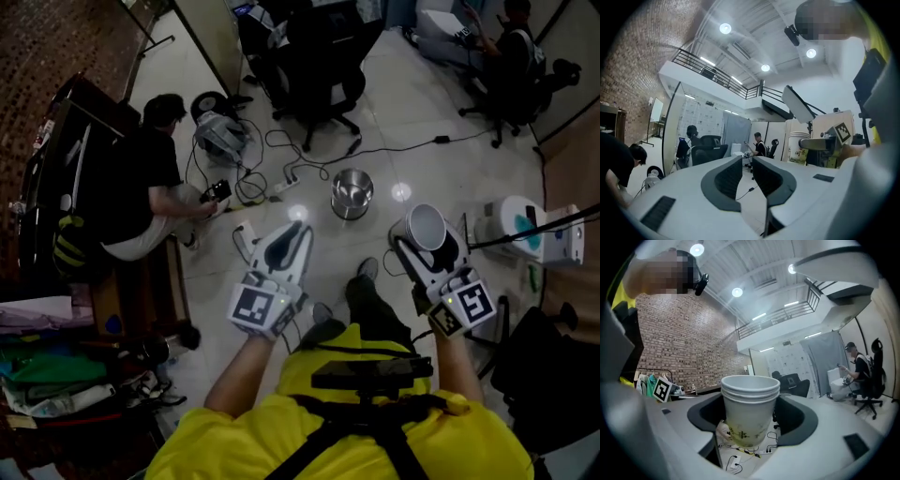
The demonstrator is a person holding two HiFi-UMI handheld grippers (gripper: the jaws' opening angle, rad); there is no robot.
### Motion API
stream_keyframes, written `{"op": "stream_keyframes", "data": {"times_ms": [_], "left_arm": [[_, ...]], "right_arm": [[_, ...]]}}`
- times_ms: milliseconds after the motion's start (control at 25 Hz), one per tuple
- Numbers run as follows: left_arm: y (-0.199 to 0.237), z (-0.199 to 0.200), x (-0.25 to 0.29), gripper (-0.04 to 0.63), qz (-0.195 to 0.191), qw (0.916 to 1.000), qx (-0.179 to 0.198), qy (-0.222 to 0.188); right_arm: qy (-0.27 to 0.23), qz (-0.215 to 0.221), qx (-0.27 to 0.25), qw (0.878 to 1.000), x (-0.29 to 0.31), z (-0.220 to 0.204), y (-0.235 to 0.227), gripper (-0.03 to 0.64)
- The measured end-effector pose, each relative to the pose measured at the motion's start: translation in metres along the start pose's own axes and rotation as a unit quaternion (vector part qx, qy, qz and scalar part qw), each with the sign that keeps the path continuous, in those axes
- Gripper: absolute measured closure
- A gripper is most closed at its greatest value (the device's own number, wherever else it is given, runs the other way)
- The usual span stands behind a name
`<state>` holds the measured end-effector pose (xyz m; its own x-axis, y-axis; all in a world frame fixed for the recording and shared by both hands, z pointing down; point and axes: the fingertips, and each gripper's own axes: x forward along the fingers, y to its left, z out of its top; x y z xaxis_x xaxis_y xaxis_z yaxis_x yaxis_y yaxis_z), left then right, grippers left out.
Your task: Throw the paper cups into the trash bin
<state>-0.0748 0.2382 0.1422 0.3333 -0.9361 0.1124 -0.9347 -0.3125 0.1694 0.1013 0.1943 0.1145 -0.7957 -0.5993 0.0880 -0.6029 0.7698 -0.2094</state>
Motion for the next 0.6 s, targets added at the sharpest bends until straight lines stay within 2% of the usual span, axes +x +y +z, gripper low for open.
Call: {"op": "stream_keyframes", "data": {"times_ms": [360,600], "left_arm": [[0.072,0.005,0.142,0.548,0.036,0.9993,0.009,-0.004],[0.120,-0.003,0.235,0.526,0.049,0.9986,0.021,-0.001]], "right_arm": [[0.015,0.042,0.039,0.998,0.130,-0.001,-0.120,0.270],[0.051,0.050,0.025,0.997,0.217,-0.018,-0.192,0.270]]}}
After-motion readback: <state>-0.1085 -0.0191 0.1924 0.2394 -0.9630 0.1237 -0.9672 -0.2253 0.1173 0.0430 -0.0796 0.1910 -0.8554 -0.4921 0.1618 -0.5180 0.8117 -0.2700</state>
